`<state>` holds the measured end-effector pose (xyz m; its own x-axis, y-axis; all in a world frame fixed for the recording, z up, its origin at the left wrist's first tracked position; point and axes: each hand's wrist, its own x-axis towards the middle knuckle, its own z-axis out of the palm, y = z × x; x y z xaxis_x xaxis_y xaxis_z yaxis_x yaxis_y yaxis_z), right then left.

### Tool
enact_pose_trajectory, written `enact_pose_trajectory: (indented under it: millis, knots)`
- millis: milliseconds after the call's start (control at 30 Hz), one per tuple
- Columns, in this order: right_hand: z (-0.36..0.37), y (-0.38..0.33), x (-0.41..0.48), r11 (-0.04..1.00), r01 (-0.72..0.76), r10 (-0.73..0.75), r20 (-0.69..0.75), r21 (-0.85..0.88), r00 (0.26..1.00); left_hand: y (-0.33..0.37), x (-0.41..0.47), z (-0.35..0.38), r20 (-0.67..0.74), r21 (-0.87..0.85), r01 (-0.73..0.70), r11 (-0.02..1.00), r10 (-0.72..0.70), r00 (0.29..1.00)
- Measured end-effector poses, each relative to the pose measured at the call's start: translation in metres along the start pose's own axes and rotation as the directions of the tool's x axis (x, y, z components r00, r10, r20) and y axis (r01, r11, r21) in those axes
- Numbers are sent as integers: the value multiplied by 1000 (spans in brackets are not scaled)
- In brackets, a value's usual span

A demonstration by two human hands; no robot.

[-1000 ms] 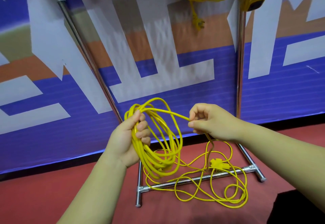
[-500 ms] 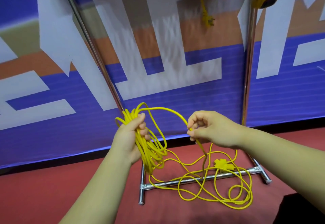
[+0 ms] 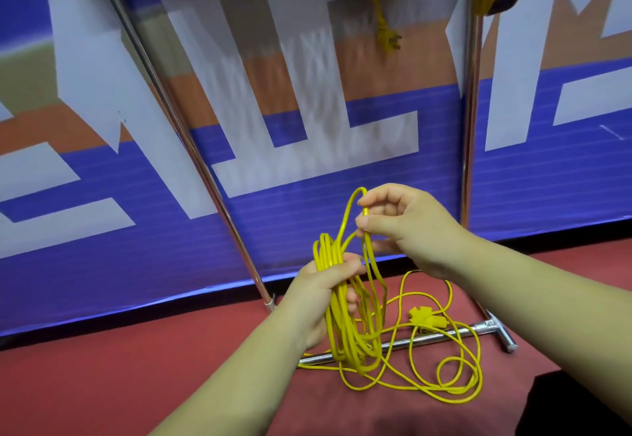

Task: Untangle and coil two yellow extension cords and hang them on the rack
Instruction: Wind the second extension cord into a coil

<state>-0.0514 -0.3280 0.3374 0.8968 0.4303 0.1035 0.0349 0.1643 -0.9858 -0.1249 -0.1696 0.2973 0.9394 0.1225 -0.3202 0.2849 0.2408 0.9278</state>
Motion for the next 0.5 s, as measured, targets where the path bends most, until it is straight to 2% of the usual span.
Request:
enact_pose_trajectory:
  millis: [133, 500]
  knots:
    - [-8, -5, -1, 1000, 2, -1, -35, 27, 999, -4, -5, 13, 92, 68, 3, 998, -9, 996]
    - [-15, -9, -6, 994, -10, 22, -115, 109, 993, -12, 0, 34, 107, 59, -104, 993, 97, 990]
